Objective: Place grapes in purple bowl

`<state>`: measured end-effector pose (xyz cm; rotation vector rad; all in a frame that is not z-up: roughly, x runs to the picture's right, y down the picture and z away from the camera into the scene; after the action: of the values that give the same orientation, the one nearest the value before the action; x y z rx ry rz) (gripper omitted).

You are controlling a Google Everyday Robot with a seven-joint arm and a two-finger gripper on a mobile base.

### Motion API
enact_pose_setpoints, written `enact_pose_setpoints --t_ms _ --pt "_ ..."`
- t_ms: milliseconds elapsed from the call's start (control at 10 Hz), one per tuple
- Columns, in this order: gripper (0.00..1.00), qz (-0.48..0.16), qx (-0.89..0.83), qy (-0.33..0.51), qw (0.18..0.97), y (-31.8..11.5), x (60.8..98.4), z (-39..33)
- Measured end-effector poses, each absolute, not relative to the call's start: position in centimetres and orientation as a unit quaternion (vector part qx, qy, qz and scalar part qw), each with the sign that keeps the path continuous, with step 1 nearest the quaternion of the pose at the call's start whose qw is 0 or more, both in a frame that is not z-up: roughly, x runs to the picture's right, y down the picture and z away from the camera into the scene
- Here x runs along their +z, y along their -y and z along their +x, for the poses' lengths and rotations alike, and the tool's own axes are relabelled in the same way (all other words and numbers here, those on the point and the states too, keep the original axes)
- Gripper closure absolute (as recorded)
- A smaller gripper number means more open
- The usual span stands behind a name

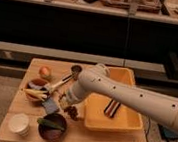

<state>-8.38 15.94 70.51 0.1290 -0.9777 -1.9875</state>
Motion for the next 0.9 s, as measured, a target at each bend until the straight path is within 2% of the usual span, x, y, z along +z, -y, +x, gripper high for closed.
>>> enact_pose_setpoints --t_ms 900 --pt "0.86 0.083 -0.825 0.431 0.355 -18.5 66.9 -12.1"
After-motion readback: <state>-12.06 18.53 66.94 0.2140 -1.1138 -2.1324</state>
